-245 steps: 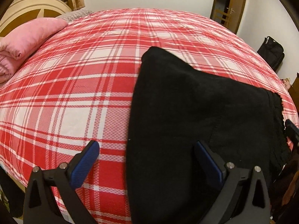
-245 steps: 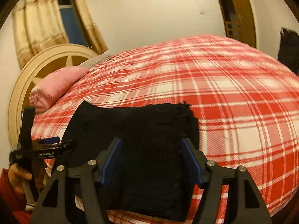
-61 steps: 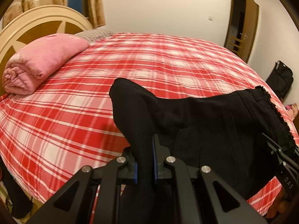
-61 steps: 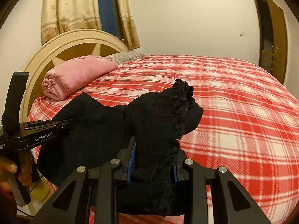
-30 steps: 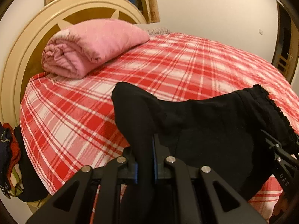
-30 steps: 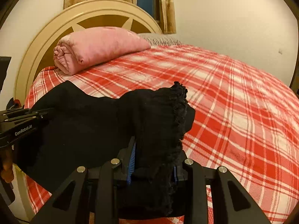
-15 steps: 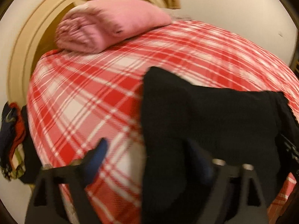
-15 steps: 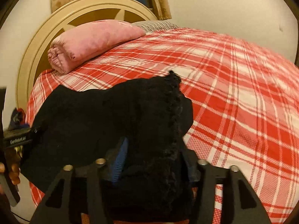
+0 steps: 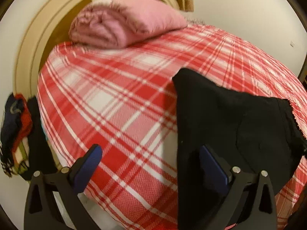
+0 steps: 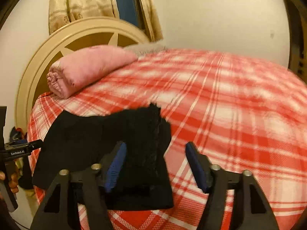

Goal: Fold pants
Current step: 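Open both tools and release the folded pants onto the bed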

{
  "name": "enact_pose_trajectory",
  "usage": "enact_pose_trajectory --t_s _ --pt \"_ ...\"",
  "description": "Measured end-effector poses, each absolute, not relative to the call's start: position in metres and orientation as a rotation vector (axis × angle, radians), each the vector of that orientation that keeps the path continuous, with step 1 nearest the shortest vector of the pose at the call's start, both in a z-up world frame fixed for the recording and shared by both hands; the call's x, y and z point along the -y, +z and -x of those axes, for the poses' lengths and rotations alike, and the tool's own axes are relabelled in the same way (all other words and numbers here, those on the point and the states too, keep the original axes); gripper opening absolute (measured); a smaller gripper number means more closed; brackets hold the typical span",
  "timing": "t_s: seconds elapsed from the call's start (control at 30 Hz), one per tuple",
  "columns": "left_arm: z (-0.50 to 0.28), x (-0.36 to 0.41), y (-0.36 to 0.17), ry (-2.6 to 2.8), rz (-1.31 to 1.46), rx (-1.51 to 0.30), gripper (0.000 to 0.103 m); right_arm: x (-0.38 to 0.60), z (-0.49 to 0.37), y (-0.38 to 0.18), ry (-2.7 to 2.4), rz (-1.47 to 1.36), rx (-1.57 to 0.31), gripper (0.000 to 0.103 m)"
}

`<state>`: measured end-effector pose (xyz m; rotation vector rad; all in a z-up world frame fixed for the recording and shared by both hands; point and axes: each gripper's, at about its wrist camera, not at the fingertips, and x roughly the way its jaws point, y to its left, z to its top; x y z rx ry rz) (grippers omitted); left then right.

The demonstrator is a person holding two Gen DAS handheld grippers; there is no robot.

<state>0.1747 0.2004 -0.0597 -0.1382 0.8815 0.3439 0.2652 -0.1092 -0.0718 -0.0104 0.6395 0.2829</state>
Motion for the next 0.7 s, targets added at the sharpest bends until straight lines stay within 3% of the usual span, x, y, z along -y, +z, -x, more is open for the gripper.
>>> enact_pose_trajectory --t_s 0.07,0.4,0.7 --pt "-0.179 -0.194 -0.055 0.323 0.131 -0.86 0.103 0.1 -0.264 -0.065 0.286 0.051 -0.638 0.027" --pt "-0.201 -0.132 -0.06 0.208 0.058 -0.857 0.102 0.07 -0.276 -0.099 0.298 0.069 -0.736 0.027" --pt "-0.204 -0.122 -0.081 0.216 0.012 -0.884 0.102 0.068 -0.279 -0.117 0.262 0.11 -0.748 0.027"
